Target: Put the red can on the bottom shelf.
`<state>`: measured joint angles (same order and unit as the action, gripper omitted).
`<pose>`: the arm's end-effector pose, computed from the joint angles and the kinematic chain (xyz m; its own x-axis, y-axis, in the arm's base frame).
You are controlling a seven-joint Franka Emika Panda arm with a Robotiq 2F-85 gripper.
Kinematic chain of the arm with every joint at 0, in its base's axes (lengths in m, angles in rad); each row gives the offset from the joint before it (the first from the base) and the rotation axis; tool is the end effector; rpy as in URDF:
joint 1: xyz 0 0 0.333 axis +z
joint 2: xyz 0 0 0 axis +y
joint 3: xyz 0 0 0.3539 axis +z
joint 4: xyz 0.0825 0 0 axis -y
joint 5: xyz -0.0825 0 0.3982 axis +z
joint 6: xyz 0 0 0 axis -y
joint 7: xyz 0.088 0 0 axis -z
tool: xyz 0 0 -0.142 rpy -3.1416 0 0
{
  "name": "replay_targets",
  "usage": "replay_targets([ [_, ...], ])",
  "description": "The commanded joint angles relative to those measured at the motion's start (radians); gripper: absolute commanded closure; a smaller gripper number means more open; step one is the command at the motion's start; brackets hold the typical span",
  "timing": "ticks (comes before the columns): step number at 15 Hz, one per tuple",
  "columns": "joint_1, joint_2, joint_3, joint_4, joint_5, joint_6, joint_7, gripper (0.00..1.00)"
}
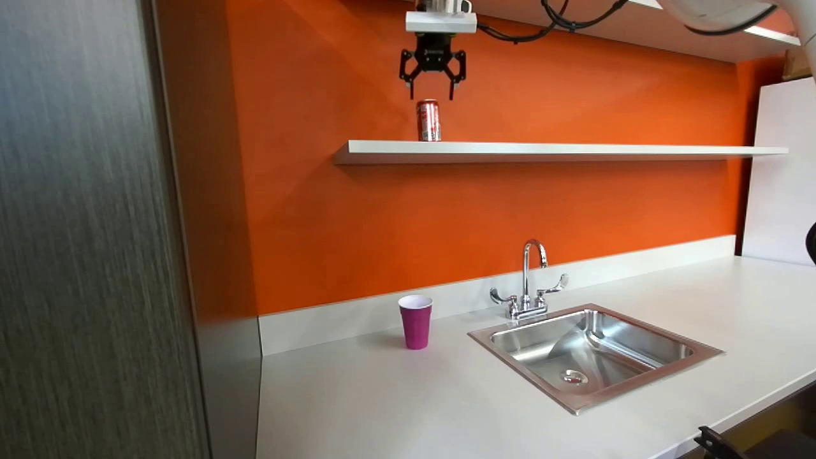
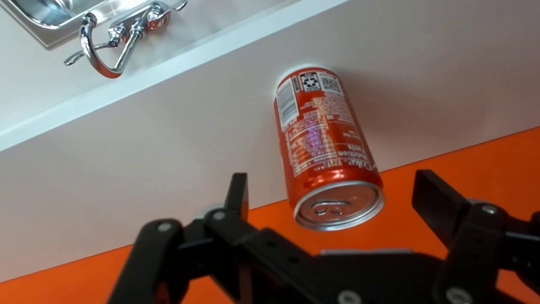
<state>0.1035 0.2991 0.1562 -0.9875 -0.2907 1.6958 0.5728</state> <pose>0.6691 0.1147 0.7479 0.8317 -0.3126 0.4588 -0.3414 -0.9397 -0.0215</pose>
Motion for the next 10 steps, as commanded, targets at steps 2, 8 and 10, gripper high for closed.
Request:
replay_targets([
  [2, -0.004, -0.108, 0.004, -0.138, -0.002, 0.019, -0.020, 0.00],
  [8, 0.001, -0.257, 0.007, -0.335, 0.003, 0.056, -0.019, 0.00],
  [10, 0.004, -0.325, 0.008, -0.420, 0.010, 0.074, -0.022, 0.00],
])
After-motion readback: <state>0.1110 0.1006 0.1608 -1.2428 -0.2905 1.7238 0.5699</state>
